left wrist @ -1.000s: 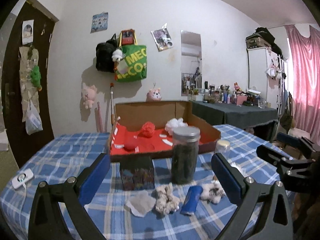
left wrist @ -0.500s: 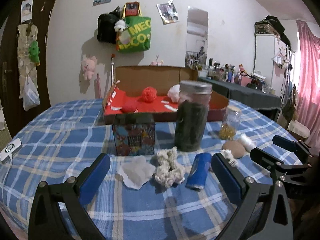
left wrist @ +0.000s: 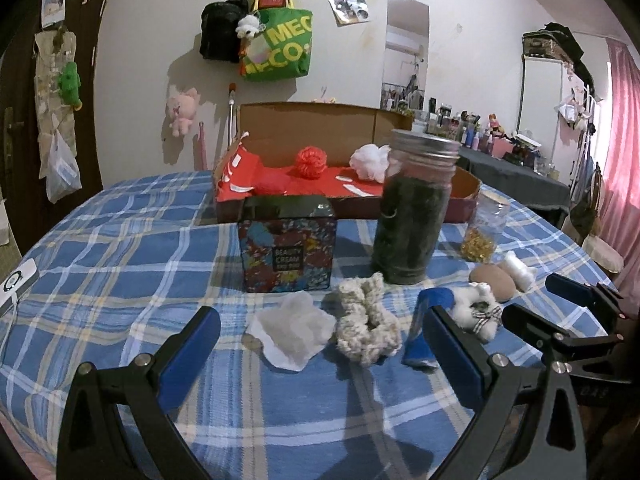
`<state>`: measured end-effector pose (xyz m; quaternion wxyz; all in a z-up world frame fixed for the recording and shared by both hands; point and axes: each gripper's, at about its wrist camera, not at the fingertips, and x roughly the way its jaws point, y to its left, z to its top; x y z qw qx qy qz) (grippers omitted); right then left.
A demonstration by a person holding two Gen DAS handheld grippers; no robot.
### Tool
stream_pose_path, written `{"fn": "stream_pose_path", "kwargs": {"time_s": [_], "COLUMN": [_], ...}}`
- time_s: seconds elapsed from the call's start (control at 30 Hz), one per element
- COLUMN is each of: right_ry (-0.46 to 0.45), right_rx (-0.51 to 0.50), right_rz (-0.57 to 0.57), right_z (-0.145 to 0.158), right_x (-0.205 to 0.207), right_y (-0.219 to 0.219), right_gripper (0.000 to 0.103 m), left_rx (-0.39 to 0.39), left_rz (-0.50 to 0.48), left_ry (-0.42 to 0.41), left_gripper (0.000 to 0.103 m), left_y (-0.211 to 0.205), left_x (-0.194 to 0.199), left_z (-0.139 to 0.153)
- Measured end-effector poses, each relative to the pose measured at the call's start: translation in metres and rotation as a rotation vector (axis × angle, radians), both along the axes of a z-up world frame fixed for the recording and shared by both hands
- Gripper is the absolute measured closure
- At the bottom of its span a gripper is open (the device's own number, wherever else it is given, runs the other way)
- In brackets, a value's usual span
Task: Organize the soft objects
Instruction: 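Grasp the white plush with plaid bow with the right tool while the left tool grasps the white tissue, then lift the white plush with the right tool while the left tool lifts the white tissue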
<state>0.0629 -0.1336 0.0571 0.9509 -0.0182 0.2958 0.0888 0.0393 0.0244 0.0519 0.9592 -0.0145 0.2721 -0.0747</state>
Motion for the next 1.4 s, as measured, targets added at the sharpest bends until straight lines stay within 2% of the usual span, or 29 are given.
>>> {"fn": "stream_pose_path", "kwargs": {"time_s": [0.4, 0.47, 0.57, 0.6, 0.63, 0.67, 0.7, 0.77, 0.9, 1.0, 1.23, 1.4], "right_ry": [0.129, 0.134, 0.138, 0.136, 0.128, 0.119, 0.116, 0.12, 0.107, 0.11, 0.063, 0.047], "right_rx": [-0.028, -0.034, -0.061, -0.072, -0.088, -0.096, -0.1, -0.093, -0.074, -0.007, -0.006, 0.02], "right_rz": [0.068, 0.079, 0.097, 0.1, 0.102, 0.109, 0.123, 0.177, 0.191, 0.188, 0.195, 0.196], "right_z": [-0.01, -0.01, -0.012, -0.012, -0.013, -0.013, -0.013, -0.014, -0.014, -0.01, 0.005, 0.015], "right_x": [0.027, 0.029, 0.033, 0.033, 0.033, 0.03, 0.029, 0.027, 0.023, 0.022, 0.012, 0.011], "right_y": [0.009, 0.011, 0.015, 0.017, 0.019, 0.021, 0.023, 0.026, 0.023, 0.012, 0.009, 0.003], "right_gripper": [0.007, 0.012, 0.019, 0.021, 0.027, 0.032, 0.036, 0.062, 0.065, 0.066, 0.066, 0.066], "left_rx": [0.018, 0.028, 0.047, 0.048, 0.053, 0.056, 0.055, 0.043, 0.041, 0.03, 0.03, -0.018], "left_rz": [-0.054, -0.072, -0.088, -0.094, -0.099, -0.111, -0.127, -0.16, -0.182, -0.183, -0.191, -0.236], "left_ry": [0.17, 0.196, 0.212, 0.211, 0.209, 0.208, 0.212, 0.223, 0.209, 0.192, 0.132, 0.101], "left_gripper": [0.002, 0.007, 0.011, 0.016, 0.02, 0.03, 0.045, 0.068, 0.083, 0.085, 0.086, 0.086], "left_y": [0.029, 0.031, 0.031, 0.031, 0.03, 0.029, 0.027, 0.024, 0.021, 0.019, 0.009, 0.0], "left_x": [0.03, 0.036, 0.042, 0.043, 0.045, 0.046, 0.047, 0.05, 0.049, 0.044, 0.032, 0.027], "left_z": [-0.009, -0.012, -0.015, -0.015, -0.016, -0.016, -0.017, -0.019, -0.016, -0.009, 0.012, 0.026]}}
